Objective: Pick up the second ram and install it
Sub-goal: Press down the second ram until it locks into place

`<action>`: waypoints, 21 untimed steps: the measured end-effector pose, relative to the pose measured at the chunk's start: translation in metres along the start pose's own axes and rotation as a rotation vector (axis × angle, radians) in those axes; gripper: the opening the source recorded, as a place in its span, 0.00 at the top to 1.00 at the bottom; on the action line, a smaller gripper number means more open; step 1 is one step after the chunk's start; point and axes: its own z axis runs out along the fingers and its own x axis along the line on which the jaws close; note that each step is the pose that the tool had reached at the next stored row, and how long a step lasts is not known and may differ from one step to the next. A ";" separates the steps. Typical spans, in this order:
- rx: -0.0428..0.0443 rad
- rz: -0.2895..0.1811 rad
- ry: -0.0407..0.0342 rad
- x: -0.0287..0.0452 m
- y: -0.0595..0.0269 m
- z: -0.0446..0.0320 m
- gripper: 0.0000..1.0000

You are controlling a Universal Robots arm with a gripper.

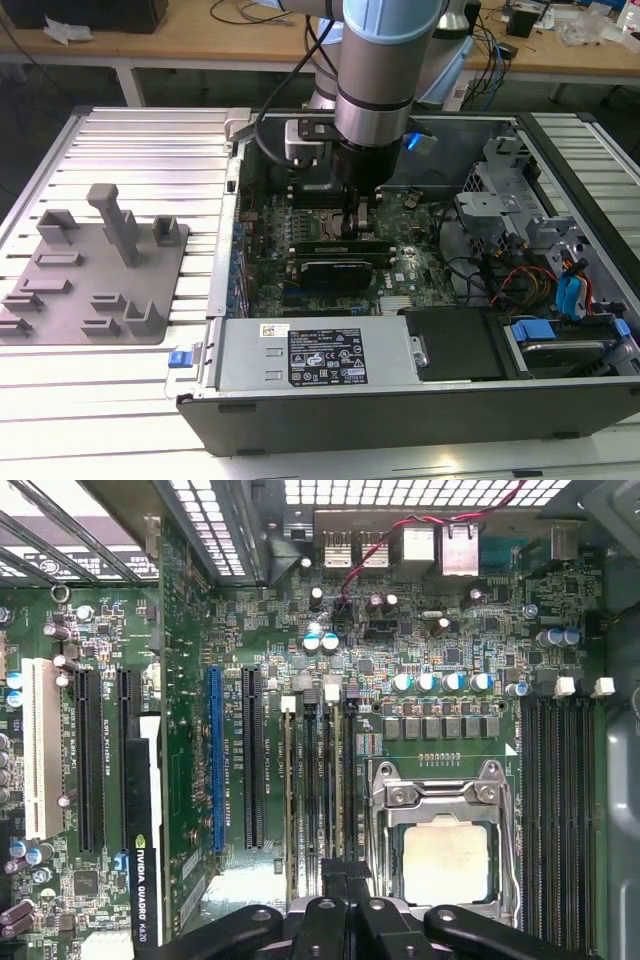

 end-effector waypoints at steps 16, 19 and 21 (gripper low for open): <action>-0.0001 0.000 0.0001 0.0003 -0.0055 -0.0001 0.92; -0.0003 0.000 0.0001 0.0001 -0.0155 -0.0001 0.92; -0.0007 0.000 0.0000 -0.0001 -0.0244 -0.0001 0.92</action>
